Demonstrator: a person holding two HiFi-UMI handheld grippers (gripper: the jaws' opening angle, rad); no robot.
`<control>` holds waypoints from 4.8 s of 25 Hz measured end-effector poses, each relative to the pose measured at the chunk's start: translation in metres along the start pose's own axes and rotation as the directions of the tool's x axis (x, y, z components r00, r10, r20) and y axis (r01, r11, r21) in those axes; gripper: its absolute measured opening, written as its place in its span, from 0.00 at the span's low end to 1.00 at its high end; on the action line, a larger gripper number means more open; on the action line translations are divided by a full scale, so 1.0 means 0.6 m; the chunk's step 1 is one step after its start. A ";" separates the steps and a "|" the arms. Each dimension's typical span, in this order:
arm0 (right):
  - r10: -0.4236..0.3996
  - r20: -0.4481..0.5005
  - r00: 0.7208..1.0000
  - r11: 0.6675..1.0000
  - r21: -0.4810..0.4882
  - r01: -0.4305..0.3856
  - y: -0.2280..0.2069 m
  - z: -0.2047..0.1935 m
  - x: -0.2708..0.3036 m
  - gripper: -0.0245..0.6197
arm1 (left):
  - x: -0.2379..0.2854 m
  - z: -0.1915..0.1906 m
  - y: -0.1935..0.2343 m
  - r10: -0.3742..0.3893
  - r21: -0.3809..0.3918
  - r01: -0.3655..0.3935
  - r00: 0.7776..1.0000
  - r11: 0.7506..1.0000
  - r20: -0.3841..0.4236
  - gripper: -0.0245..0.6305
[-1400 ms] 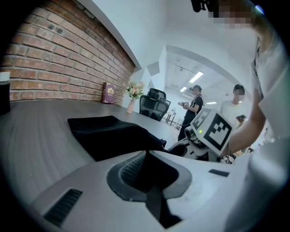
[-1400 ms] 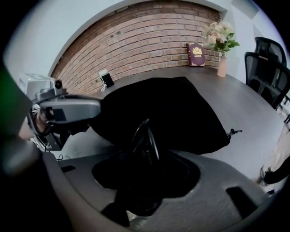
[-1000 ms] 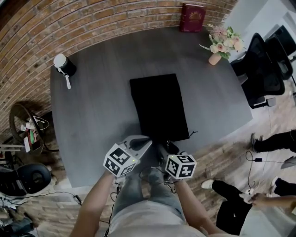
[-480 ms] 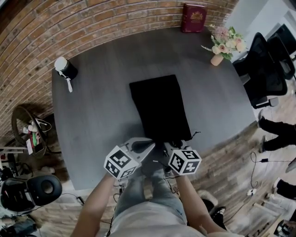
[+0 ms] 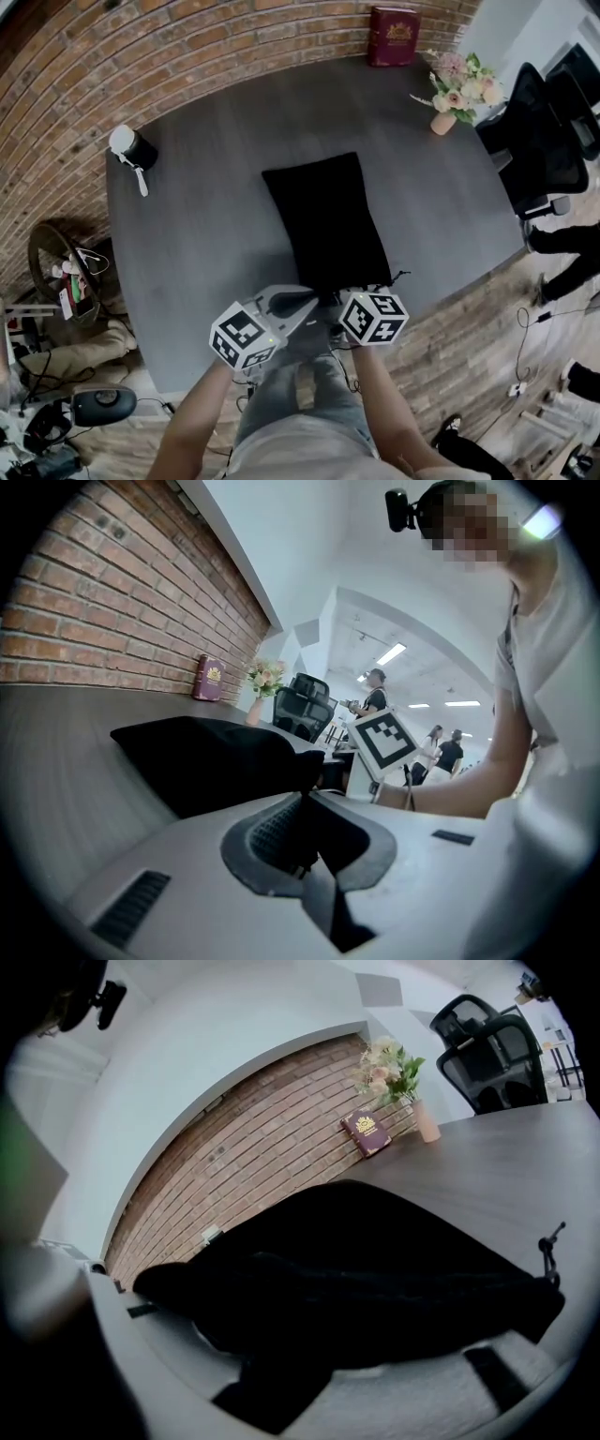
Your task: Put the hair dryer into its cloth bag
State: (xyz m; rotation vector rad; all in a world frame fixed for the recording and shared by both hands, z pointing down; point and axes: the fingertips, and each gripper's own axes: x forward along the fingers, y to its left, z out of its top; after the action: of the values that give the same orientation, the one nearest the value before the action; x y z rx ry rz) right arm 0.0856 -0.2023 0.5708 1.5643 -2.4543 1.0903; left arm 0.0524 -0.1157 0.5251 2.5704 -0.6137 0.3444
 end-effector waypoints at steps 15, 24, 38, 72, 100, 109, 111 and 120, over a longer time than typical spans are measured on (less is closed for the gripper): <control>-0.047 -0.039 0.998 0.997 -0.068 0.044 -0.018 -0.017 0.047 0.31 | 0.005 -0.039 0.014 0.030 -0.023 -0.031 0.998 0.999 -0.053 0.07; -0.087 -0.135 0.987 0.990 -0.125 0.070 -0.025 -0.035 0.056 0.33 | 0.002 -0.048 0.023 0.047 -0.053 -0.049 0.998 0.997 -0.044 0.07; -0.105 -0.152 0.983 0.983 -0.169 0.078 -0.026 -0.045 0.006 0.48 | -0.001 -0.044 0.022 0.052 -0.042 -0.054 0.998 0.998 -0.038 0.07; -0.363 -0.126 0.923 0.929 -0.127 0.348 -0.098 -0.074 -0.226 0.40 | 0.054 -0.135 0.016 0.019 0.073 0.008 0.935 0.997 -0.353 0.07; -0.169 0.407 0.898 0.932 -0.230 0.279 -0.005 0.367 -0.299 0.12 | -0.324 0.319 0.057 0.670 -0.161 -0.722 0.504 0.673 0.545 0.09; -0.069 0.505 0.861 0.927 -0.286 0.242 0.044 0.442 -0.332 0.04 | -0.358 0.375 0.021 0.705 -0.176 -0.795 0.383 0.581 0.597 0.05; -0.075 0.500 0.863 0.924 -0.291 0.248 0.043 0.433 -0.333 0.04 | -0.354 0.368 0.020 0.712 -0.187 -0.792 0.385 0.582 0.587 0.05; -0.053 0.442 0.895 0.917 -0.334 0.219 0.057 0.378 -0.330 0.04 | -0.340 0.355 0.019 0.712 -0.170 -0.784 0.421 0.597 0.562 0.05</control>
State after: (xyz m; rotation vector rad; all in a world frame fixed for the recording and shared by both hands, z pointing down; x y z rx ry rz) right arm 0.2296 -0.1680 0.3064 1.9584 -2.5326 0.2356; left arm -0.1023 -0.1574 0.2772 2.2984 -2.0762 -0.1861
